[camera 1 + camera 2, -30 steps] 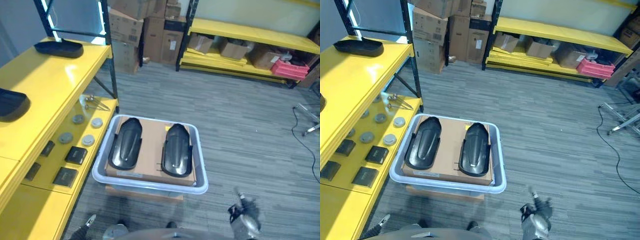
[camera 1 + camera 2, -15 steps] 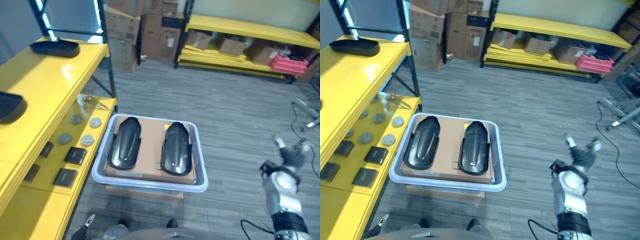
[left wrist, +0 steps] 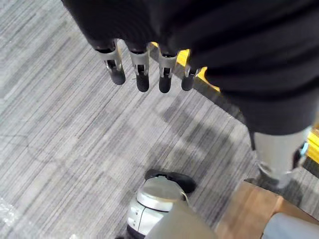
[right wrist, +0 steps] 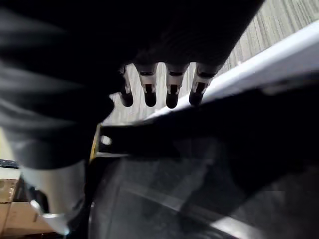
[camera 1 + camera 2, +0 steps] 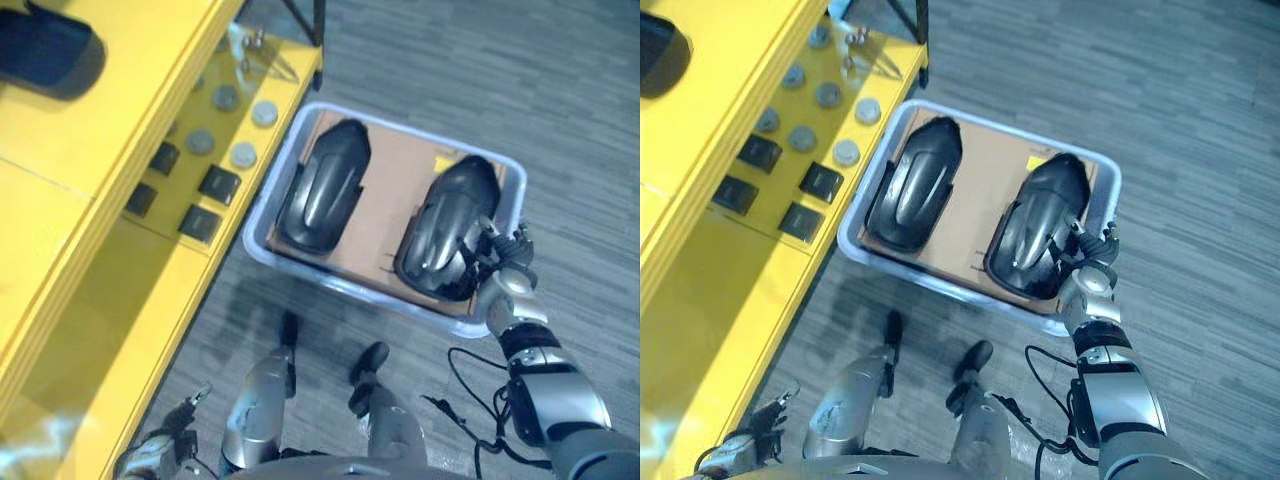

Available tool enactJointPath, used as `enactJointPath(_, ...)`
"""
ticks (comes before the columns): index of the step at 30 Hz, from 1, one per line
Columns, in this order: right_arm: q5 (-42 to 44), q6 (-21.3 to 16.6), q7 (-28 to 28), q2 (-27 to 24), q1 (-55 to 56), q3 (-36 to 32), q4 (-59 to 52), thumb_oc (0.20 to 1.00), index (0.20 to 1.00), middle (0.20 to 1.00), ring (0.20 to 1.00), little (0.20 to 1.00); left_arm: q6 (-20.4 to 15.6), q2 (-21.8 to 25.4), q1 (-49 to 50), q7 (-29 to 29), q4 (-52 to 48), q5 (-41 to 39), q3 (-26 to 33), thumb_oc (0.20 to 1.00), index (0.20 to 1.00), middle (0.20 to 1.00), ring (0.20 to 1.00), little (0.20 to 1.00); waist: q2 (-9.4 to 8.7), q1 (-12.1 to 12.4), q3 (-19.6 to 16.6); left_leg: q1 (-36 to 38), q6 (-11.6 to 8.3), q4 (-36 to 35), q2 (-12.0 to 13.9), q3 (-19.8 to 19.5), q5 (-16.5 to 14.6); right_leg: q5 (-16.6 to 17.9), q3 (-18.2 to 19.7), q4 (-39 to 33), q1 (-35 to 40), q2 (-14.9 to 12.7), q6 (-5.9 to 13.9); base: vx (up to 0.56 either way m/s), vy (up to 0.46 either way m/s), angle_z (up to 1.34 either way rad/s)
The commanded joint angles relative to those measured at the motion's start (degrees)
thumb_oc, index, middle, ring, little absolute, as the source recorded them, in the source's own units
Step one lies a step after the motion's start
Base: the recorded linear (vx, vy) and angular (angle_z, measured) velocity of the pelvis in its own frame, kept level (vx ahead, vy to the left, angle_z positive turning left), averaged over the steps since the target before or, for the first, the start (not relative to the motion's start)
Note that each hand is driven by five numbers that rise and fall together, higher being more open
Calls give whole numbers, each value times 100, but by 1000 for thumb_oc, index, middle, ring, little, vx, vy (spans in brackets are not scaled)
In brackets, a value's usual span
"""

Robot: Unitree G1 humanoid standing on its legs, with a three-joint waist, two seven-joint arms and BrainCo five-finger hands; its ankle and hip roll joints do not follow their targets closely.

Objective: Move parts from the plastic box to the shelf.

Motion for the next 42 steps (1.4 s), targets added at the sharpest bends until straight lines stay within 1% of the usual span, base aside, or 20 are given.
enactJointPath(1, 175, -199, -101, -464, 341, 153, -158, 1000, 1000, 1000, 1000, 1000, -148, 36, 178, -102, 156, -318, -241, 1000, 1000, 1000, 1000, 1000, 37, 2, -447, -80, -308, -290, 405, 193, 17, -497, 29, 295, 93, -370, 492, -51, 36, 4)
enactJointPath(6, 28, -29, -18, -444, 407, 255, -167, 1000, 1000, 1000, 1000, 1000, -157, 42, 197, -214, 62, -486, -243, 1000, 1000, 1000, 1000, 1000, 47, 5, -401, -88, -341, -348, 419, 246, 56, -545, 14, 291, 96, -358, 488, -13, 21, 0)
enactJointPath(9, -206, 332, 31, -336, 578, 352, -299, 1000, 1000, 1000, 1000, 1000, -94, 29, 217, -269, -40, -597, -194, 1000, 1000, 1000, 1000, 1000, 48, -38, -391, -82, -349, -376, 405, 286, 61, -570, 57, 296, 80, -349, 492, -6, 54, -2)
enactJointPath(10, -321, 547, 22, -262, 680, 424, -354, 1000, 1000, 1000, 1000, 1000, -90, 2, 224, -267, -77, -615, -178, 1000, 1000, 1000, 1000, 1000, 42, -59, -380, -77, -352, -378, 403, 301, 54, -577, 82, 293, 76, -346, 492, -18, 47, -2)
enactJointPath(11, -385, 611, 54, -218, 759, 477, -347, 1000, 1000, 1000, 1000, 1000, -101, -13, 228, -269, -94, -623, -178, 1000, 1000, 1000, 1000, 1000, 37, -69, -371, -77, -352, -385, 401, 308, 54, -573, 93, 285, 70, -342, 491, 0, 0, 0)
enactJointPath(13, -528, 663, 78, -106, 904, 603, -251, 1000, 1000, 1000, 1000, 1000, -112, -49, 223, -260, -134, -637, -176, 1000, 1000, 1000, 1000, 1000, 33, -80, -350, -88, -350, -384, 406, 311, 53, -561, 110, 274, 57, -340, 487, 0, 0, 0)
enactJointPath(15, -562, 567, 142, -11, 996, 706, -51, 1000, 1000, 1000, 1000, 1000, -136, -76, 195, -244, -147, -648, -209, 1000, 1000, 1000, 1000, 1000, 34, -86, -326, -106, -352, -365, 408, 309, 46, -544, 119, 266, 45, -344, 487, 0, 0, 0)
enactJointPath(16, -608, 496, 232, 40, 1026, 784, 116, 200, 200, 200, 200, 200, -146, -71, 148, -260, -152, -653, -234, 1000, 1000, 1000, 1000, 1000, 37, -90, -314, -121, -351, -367, 408, 317, 46, -532, 126, 261, 27, -347, 489, 0, 0, 0)
enactJointPath(20, -559, 349, 302, 152, 1050, 908, 196, 200, 200, 200, 200, 200, -151, -76, 64, -221, -202, -763, -285, 1000, 1000, 1000, 1000, 1000, 32, -107, -281, -159, -357, -374, 414, 342, 59, -520, 148, 265, -22, -347, 494, -29, -2, 0)
enactJointPath(23, -499, 271, 201, 236, 1066, 976, 153, 200, 200, 200, 200, 200, -136, -84, -14, -206, -261, -808, -309, 1000, 1000, 1000, 1000, 1000, 28, -131, -283, -158, -352, -392, 411, 363, 59, -516, 176, 263, -48, -344, 498, -11, 1, 0)
enactJointPath(29, -437, -3, -10, 267, 1169, 951, -46, 200, 200, 200, 200, 200, -284, -101, -48, -292, -469, -975, -366, 1000, 1000, 1000, 1000, 1000, 7, -176, -333, -74, -348, -422, 422, 412, 43, -509, 210, 252, -5, -340, 514, -6, -1, -1)
enactJointPath(31, -417, -170, -171, 243, 1251, 820, -283, 200, 200, 200, 200, 200, -456, -92, -9, -364, -700, -1040, -387, 1000, 1000, 1000, 1000, 1000, -15, -200, -398, 44, -337, -453, 423, 422, 24, -518, 236, 245, 79, -317, 521, 23, -36, -2)
enactJointPath(33, -357, -223, -297, 219, 1287, 718, -505, 200, 200, 200, 200, 200, -529, -75, 9, -399, -924, -1057, -375, 1000, 1000, 1000, 1000, 1000, -29, -214, -460, 152, -328, -494, 415, 427, 10, -516, 250, 219, 164, -296, 535, 47, -43, -1)
enactJointPath(34, -323, -281, -414, 215, 1355, 642, -703, 200, 200, 200, 200, 200, -525, -53, 28, -412, -1124, -1080, -374, 1000, 1000, 1000, 1000, 1000, -41, -231, -511, 241, -323, -515, 412, 430, -5, -517, 266, 201, 235, -275, 546, 109, -72, 0)
enactJointPath(35, -378, -344, -589, 190, 1554, 442, -1198, 200, 200, 200, 200, 200, -524, 6, 72, -455, -1655, -1031, -354, 1000, 1000, 1000, 1000, 1000, -75, -274, -607, 454, -309, -559, 411, 462, -40, -507, 302, 145, 411, -240, 581, 163, -84, -1)
enactJointPath(36, -559, -398, -694, 176, 1813, 269, -1683, 200, 200, 200, 200, 200, -383, 91, 123, -481, -2344, -1154, -351, 1000, 1000, 1000, 1000, 1000, -108, -327, -726, 678, -297, -619, 417, 514, -72, -484, 330, 52, 603, -206, 611, 166, -74, 0)
enactJointPath(37, -638, -395, -696, 151, 1924, 177, -1967, 200, 200, 200, 200, 200, -263, 177, 129, -532, -2799, -1257, -351, 1000, 1000, 1000, 1000, 1000, -122, -365, -782, 784, -291, -642, 423, 537, -92, -473, 339, 12, 695, -198, 629, 135, -44, 0)
enactJointPath(40, -867, -279, -581, 86, 2190, -9, -2562, 200, 200, 200, 200, 200, 147, 377, 163, -577, -3748, -1401, -330, 1000, 1000, 1000, 1000, 1000, -146, -434, -929, 1017, -284, -657, 438, 585, -125, -443, 370, -74, 909, -174, 655, 97, -14, -15)
enactJointPath(41, -955, -338, -492, 71, 2244, -62, -2684, 200, 200, 200, 200, 200, 225, 402, 147, -737, -3952, -1461, -301, 1000, 1000, 1000, 1000, 1000, -148, -464, -988, 1084, -276, -659, 438, 595, -136, -434, 384, -106, 972, -165, 661, 138, -4, -28)
enactJointPath(42, -1040, -303, -338, 42, 2303, -154, -2949, 200, 200, 200, 200, 200, 598, 436, 94, -795, -4495, -1558, -278, 1000, 1000, 1000, 1000, 1000, -149, -504, -1128, 1234, -277, -679, 445, 616, -146, -412, 393, -189, 1130, -159, 675, 165, -5, -28)
